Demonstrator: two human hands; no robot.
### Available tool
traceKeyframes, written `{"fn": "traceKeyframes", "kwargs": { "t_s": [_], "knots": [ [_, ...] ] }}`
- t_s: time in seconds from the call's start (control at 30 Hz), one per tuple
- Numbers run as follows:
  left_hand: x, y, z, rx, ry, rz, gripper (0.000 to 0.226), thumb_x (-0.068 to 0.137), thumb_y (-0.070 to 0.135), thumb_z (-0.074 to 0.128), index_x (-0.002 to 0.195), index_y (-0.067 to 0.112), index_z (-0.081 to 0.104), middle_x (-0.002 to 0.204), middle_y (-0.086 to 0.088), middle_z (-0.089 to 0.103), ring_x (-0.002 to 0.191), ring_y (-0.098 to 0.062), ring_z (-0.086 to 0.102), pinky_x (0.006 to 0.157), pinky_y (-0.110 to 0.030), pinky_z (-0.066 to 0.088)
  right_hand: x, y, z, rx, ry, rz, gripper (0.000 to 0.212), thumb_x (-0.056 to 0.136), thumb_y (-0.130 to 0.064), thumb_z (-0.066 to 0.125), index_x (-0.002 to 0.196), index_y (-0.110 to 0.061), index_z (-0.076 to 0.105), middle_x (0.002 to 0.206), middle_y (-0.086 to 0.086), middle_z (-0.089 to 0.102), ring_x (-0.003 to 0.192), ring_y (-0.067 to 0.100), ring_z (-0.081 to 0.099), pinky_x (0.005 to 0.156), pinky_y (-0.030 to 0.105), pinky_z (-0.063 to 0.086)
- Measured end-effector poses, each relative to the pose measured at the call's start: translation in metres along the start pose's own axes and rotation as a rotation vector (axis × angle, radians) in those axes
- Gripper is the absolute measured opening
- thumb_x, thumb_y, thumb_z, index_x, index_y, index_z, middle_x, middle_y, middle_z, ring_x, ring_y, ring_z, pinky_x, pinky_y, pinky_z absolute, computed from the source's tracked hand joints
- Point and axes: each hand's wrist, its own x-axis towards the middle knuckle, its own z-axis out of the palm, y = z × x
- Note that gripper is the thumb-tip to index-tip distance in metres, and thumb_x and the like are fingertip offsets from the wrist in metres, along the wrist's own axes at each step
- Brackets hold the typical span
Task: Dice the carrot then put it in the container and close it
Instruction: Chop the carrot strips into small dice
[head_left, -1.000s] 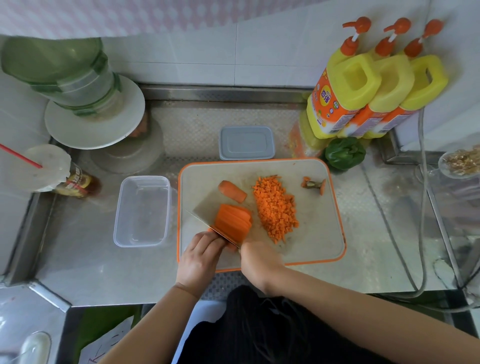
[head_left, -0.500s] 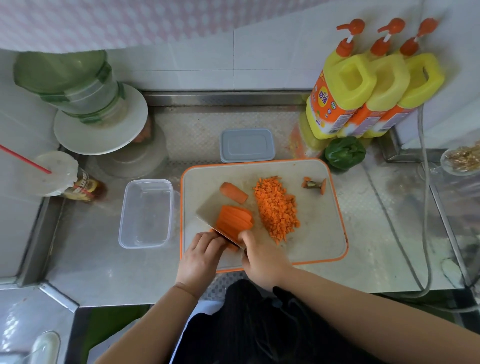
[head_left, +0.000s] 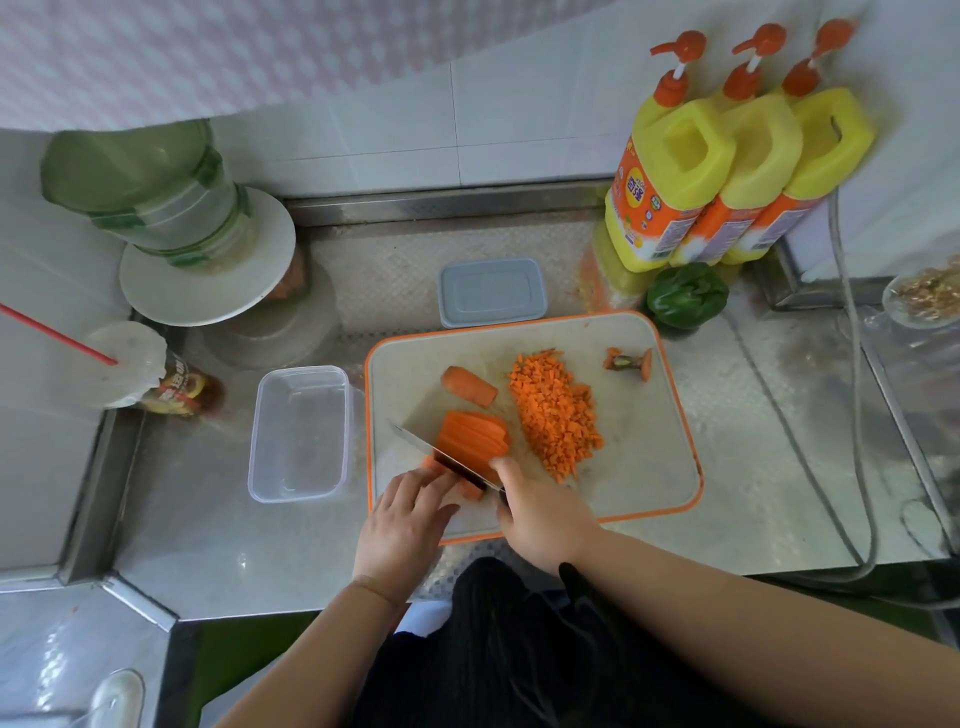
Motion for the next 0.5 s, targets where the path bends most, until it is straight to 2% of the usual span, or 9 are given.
{"fn": "traceKeyframes", "kwargs": {
  "t_s": [0.1,0.17,0.27,0.33,0.4,0.5],
  "knots": [
    [0.001,0.004,-0.003,0.016,-0.019,-0.014,0.035,0.090,0.032,0.052,0.122,0.018,0.053,0.111,-0.008,0.063,0.097,-0.028,0.060,0.075,-0.039,0.059,-0.001,0.002,-0.001,-0.035,-0.019,0.014,0.046,0.100,-0.028,0.039,0.143,-0.017,0.026,0.093,0.006,0.064,0.072,0.025,0.059,0.059,0.035,0.042],
    [0.002,0.006,-0.005,0.036,-0.016,-0.011,0.035,0.090,0.031,0.056,0.122,0.019,0.052,0.112,-0.008,0.062,0.097,-0.027,0.060,0.074,-0.038,0.058,-0.001,0.003,-0.001,-0.055,-0.021,0.014,0.048,0.100,-0.029,0.038,0.145,-0.017,0.026,0.091,0.006,0.064,0.069,0.023,0.054,0.058,0.034,0.040],
    [0.001,0.008,-0.006,0.032,-0.015,-0.016,0.051,0.078,0.020,0.078,0.122,0.019,0.052,0.113,-0.008,0.060,0.097,-0.028,0.060,0.071,-0.040,0.059,-0.001,0.005,-0.001,-0.060,-0.022,0.027,0.049,0.100,-0.031,0.038,0.146,-0.019,0.026,0.090,0.005,0.063,0.069,0.023,0.054,0.060,0.034,0.043],
    [0.002,0.009,-0.007,0.022,-0.025,-0.034,0.057,0.072,0.017,0.084,0.121,0.019,0.053,0.114,-0.007,0.059,0.098,-0.028,0.058,0.071,-0.040,0.059,-0.001,0.005,-0.003,-0.040,-0.014,0.042,0.046,0.100,-0.035,0.039,0.143,-0.020,0.029,0.086,0.002,0.060,0.069,0.021,0.053,0.061,0.036,0.046],
    [0.002,0.010,-0.007,0.018,-0.012,-0.039,0.051,0.077,0.020,0.081,0.120,0.020,0.053,0.114,-0.007,0.058,0.100,-0.027,0.056,0.072,-0.040,0.059,-0.001,0.005,-0.006,-0.037,0.012,0.041,0.037,0.100,-0.036,0.040,0.131,-0.017,0.037,0.078,0.000,0.054,0.066,0.023,0.053,0.060,0.036,0.045],
    [0.002,0.011,-0.006,0.000,0.010,-0.034,0.033,0.090,0.032,0.058,0.120,0.018,0.052,0.114,-0.008,0.061,0.103,-0.024,0.053,0.079,-0.038,0.056,-0.003,0.004,-0.009,-0.060,0.040,0.022,0.017,0.100,-0.033,0.039,0.104,-0.016,0.041,0.069,-0.003,0.046,0.065,0.025,0.055,0.058,0.035,0.043]
  ]
}}
